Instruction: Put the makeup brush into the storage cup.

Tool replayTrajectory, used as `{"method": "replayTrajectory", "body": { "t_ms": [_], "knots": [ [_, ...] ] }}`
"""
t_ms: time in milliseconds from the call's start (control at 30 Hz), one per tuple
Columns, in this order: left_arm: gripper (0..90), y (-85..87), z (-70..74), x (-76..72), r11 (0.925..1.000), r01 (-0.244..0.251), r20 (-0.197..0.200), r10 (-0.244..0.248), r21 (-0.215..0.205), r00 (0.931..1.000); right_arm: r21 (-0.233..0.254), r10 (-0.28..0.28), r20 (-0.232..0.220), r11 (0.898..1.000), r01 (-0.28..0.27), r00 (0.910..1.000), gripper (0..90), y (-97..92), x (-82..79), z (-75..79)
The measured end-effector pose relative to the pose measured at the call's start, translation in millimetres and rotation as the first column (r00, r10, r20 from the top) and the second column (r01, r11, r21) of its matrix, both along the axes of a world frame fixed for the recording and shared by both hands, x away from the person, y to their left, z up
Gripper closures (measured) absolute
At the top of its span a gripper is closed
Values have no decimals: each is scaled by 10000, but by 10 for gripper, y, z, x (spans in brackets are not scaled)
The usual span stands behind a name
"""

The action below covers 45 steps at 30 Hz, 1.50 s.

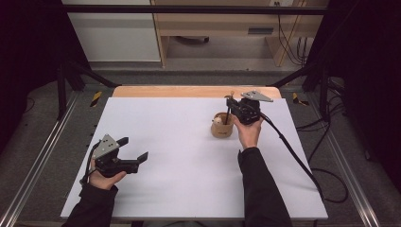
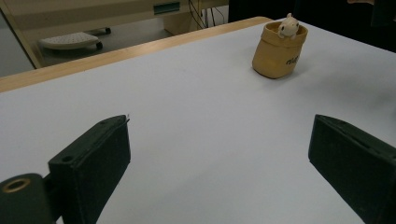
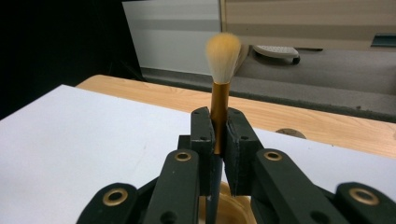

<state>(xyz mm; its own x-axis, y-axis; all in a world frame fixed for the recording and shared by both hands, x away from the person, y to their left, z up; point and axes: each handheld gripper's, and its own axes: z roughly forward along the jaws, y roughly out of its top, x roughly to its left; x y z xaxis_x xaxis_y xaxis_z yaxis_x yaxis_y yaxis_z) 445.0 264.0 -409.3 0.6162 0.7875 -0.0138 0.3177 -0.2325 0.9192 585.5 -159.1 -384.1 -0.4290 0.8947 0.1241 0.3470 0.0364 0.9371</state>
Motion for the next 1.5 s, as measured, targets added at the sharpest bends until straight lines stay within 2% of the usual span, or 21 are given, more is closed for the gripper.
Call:
{"method": "replayTrajectory", "body": {
  "t_ms": [233, 800, 833, 900, 1000, 1267, 1500],
  "knots": [
    [52, -4, -2, 1, 10000, 4, -12, -4, 17, 10000, -31, 22, -416, 10000, -23, 9991, 835, 5, 24, -94],
    [53, -3, -2, 0, 10000, -4, 64, 3, 46, 10000, -161, 84, -968, 9998, -100, 9953, 833, -13, 31, -217],
    [53, -1, -4, 2, 10000, -21, 58, 21, 54, 10000, -150, 61, -1123, 9999, -79, 9937, 830, -12, 34, -229],
    [53, 0, -4, 2, 10000, -23, 57, 23, 58, 10000, -173, 96, -1091, 9998, -115, 9940, 822, -16, 37, -237],
    [53, 2, -5, 3, 10000, -34, 57, 33, 52, 10000, -149, 129, -1316, 9998, -150, 9912, 794, -23, 23, -252],
    [53, 3, -7, 4, 10000, -72, 32, 72, 66, 10000, 29, 328, -1120, 9995, -327, 9932, 761, -69, -79, -229],
    [53, 7, -6, 2, 9999, -116, 18, 115, 47, 9999, 515, 1086, -384, 9930, -1066, 9933, 597, -156, -350, -118]
  ]
}}
